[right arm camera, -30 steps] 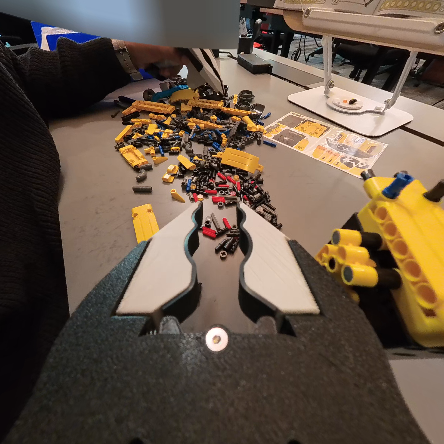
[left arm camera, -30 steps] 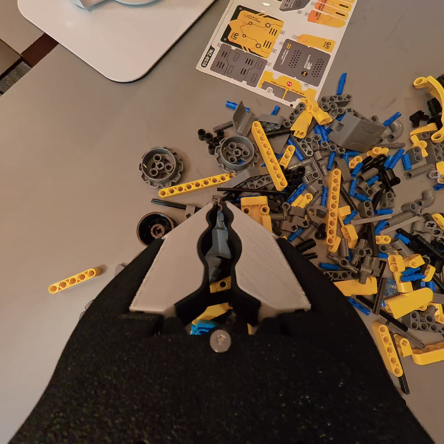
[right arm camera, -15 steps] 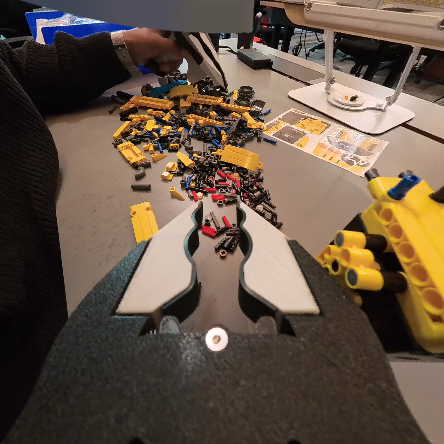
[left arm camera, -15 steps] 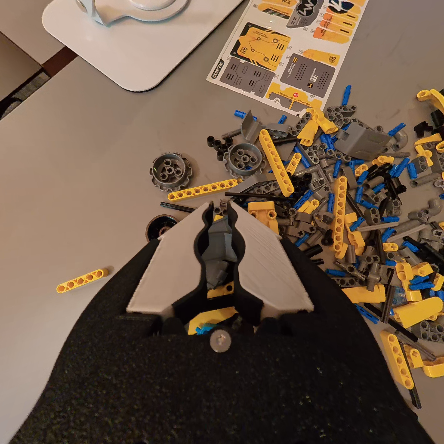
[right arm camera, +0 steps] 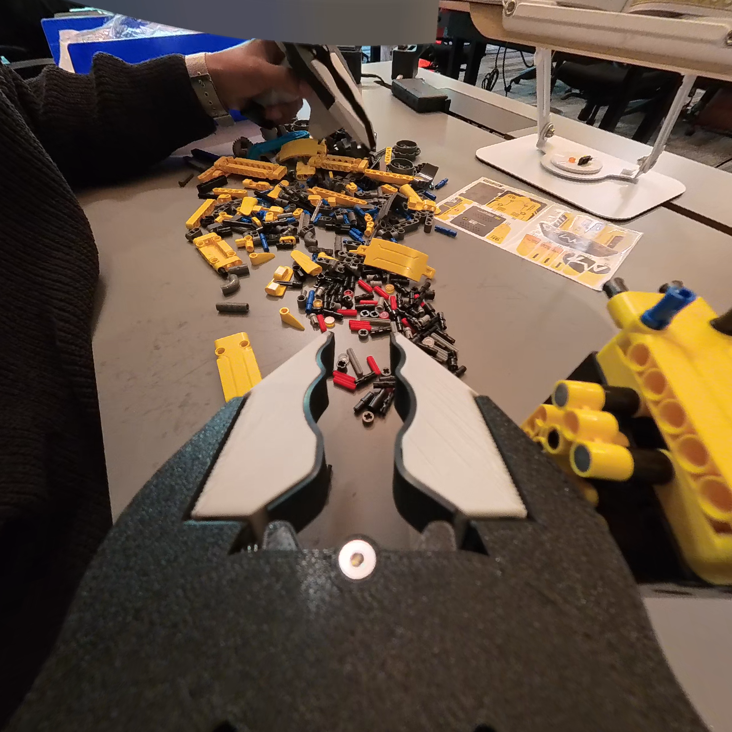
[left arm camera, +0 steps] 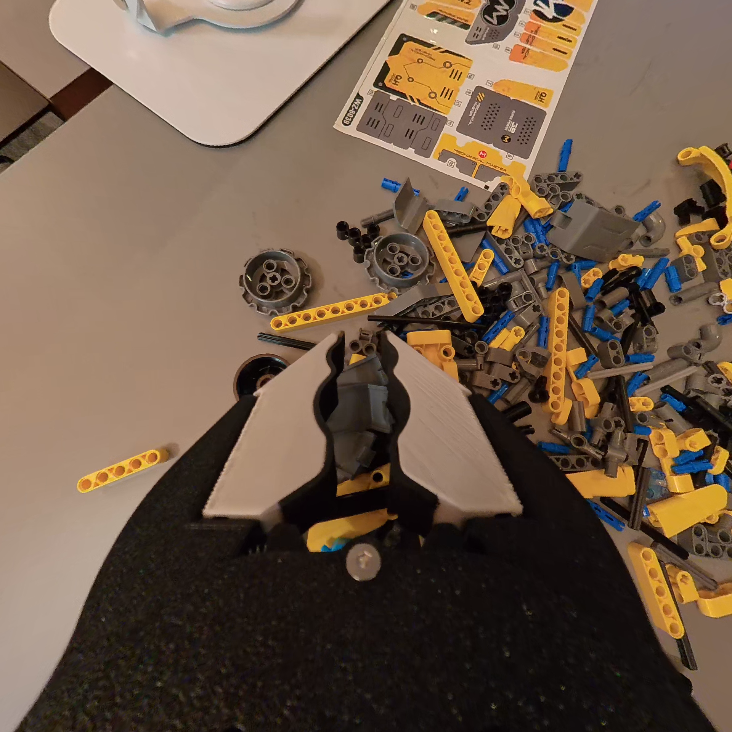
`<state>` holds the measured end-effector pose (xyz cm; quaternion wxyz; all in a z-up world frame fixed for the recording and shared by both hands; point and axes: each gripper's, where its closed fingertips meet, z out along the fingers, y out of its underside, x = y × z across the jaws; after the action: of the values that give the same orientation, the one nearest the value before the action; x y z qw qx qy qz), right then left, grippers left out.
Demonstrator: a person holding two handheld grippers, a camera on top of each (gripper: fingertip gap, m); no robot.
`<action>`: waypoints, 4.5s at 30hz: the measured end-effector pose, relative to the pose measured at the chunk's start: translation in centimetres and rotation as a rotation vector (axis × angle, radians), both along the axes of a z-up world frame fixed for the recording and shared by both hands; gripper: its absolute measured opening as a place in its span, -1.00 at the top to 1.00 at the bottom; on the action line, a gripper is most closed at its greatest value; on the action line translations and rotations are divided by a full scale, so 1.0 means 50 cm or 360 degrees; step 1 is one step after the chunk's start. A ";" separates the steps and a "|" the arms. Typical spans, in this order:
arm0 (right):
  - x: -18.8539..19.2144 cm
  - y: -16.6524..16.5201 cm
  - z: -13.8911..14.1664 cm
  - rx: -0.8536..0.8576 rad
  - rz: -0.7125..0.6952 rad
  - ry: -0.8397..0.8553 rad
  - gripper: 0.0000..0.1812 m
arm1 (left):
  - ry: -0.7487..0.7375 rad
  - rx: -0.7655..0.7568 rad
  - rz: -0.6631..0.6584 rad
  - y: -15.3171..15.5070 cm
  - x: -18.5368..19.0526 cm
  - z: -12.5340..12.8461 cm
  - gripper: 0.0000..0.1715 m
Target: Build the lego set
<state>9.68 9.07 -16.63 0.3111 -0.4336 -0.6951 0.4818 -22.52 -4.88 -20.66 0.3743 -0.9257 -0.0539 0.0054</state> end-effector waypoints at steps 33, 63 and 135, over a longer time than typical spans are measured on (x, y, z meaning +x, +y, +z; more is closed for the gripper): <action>0.000 -0.001 -0.002 0.0016 -0.0002 -0.0002 0.70 | -0.0546 0.0380 -0.0062 0.023 0.049 0.085 0.96; -0.001 -0.003 -0.006 0.0065 -0.0006 -0.0006 0.70 | -0.0160 0.0585 -0.0313 0.070 0.250 0.136 0.96; 0.149 0.068 0.065 0.0016 -0.0320 0.0367 0.77 | -0.0154 0.0065 -0.0940 0.226 0.839 -0.029 0.95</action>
<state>17.12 12.47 -13.39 0.4378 -0.4412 -0.6102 0.4912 19.43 6.42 -22.13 0.3752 -0.8928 0.1998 -0.1488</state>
